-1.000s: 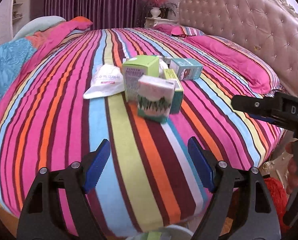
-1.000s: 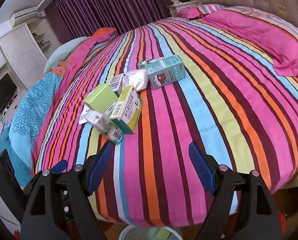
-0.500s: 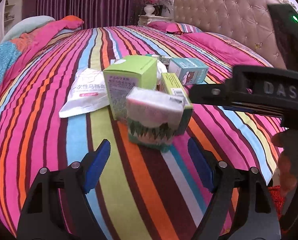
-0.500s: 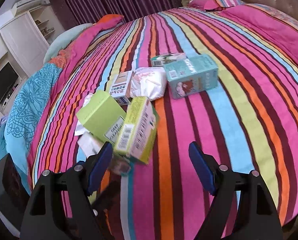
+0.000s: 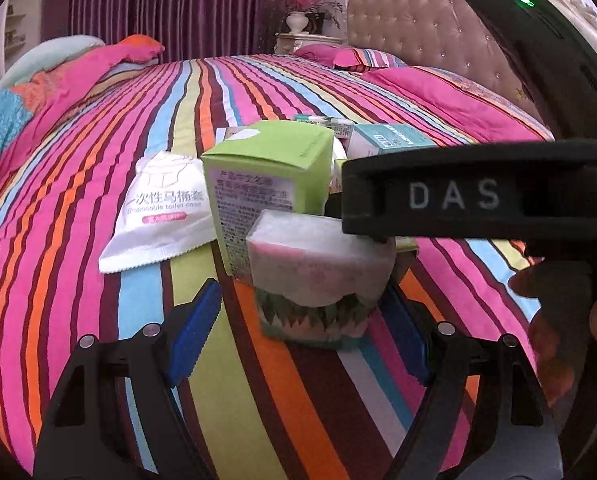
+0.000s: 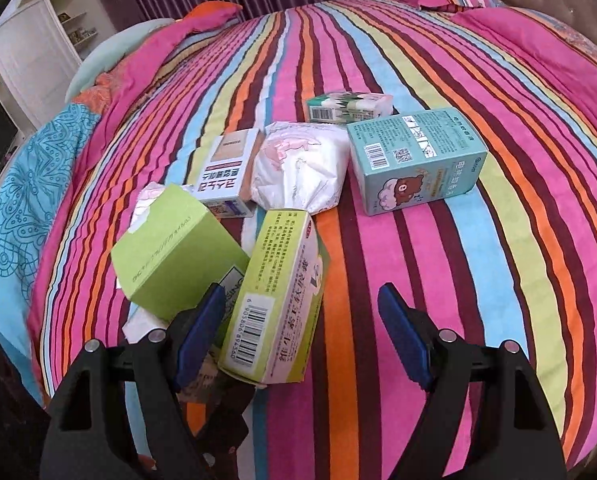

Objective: Collect trash
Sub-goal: 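Grasp the pink-and-green tissue box with the left tool while the right grasps the Ve box, then carry both boxes over the wastebasket and open both tools to drop them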

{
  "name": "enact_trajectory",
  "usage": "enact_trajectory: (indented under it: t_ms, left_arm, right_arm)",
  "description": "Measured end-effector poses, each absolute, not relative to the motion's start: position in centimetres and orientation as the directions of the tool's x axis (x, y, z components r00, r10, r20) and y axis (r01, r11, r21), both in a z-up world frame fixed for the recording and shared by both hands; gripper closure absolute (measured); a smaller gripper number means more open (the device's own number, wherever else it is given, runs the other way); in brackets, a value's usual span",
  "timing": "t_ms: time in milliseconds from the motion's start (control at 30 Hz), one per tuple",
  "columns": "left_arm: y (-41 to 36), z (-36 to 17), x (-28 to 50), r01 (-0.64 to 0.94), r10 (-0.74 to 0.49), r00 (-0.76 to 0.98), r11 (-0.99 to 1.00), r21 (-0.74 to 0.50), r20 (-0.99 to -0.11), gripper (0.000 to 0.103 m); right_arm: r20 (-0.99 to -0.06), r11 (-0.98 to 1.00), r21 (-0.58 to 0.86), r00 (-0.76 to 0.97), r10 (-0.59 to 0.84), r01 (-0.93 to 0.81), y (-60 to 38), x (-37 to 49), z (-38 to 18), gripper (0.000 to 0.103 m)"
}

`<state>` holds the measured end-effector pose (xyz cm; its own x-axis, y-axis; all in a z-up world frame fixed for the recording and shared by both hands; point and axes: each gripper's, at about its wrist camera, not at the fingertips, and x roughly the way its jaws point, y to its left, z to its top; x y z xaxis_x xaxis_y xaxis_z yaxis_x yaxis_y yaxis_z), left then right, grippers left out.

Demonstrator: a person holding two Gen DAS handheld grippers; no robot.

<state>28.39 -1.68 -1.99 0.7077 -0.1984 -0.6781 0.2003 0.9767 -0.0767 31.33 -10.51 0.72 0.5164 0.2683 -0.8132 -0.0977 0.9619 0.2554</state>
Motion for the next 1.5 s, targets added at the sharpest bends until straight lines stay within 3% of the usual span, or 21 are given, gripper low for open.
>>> enact_trajectory:
  t_ms: [100, 267, 333, 367, 600, 833, 1000, 1500]
  left_arm:
    - [-1.5, -2.2, 29.0, 0.206, -0.221, 0.687, 0.973, -0.105, -0.693, 0.025]
    - [-1.7, -2.4, 29.3, 0.234, -0.250, 0.667, 0.965, -0.121, -0.702, 0.034]
    - [-1.8, -2.7, 29.6, 0.228, -0.235, 0.655, 0.968, -0.109, -0.718, 0.051]
    - [-1.8, -2.9, 29.7, 0.227, -0.239, 0.645, 0.967, -0.116, -0.726, 0.052]
    - [-1.6, -3.0, 29.5, 0.227, -0.235, 0.644, 0.967, -0.112, -0.728, 0.053]
    - [-0.7, -2.9, 29.0, 0.199, -0.246, 0.647, 0.968, -0.152, -0.722, 0.053]
    - [-0.4, -2.8, 28.4, 0.200, -0.245, 0.646, 0.968, -0.149, -0.723, 0.053]
    - [2.4, -1.1, 23.2, 0.140, -0.238, 0.661, 0.971, -0.194, -0.712, 0.053]
  right_arm:
    - [-0.824, 0.960, 0.262, 0.496, 0.274, -0.096, -10.9, 31.8, 0.5, 0.029]
    - [-0.821, 0.962, 0.256, 0.506, 0.266, -0.091, -12.2, 31.5, 0.6, 0.032]
    - [-0.826, 0.971, 0.222, 0.512, 0.236, -0.088, -12.5, 31.4, 0.5, 0.034]
    - [-0.829, 0.968, 0.234, 0.502, 0.245, -0.086, -12.7, 31.5, 0.3, 0.034]
    - [-0.824, 0.941, 0.334, 0.470, 0.316, -0.047, -13.3, 32.2, -1.3, 0.041]
    - [-0.828, 0.980, 0.165, 0.525, 0.199, -0.111, -11.5, 31.4, -1.0, 0.044]
    - [-0.826, 0.983, 0.137, 0.534, 0.181, -0.121, -11.4, 31.1, -1.3, 0.047]
    - [-0.773, 0.960, 0.258, 0.572, 0.273, -0.109, -14.8, 23.5, 1.0, 0.048]
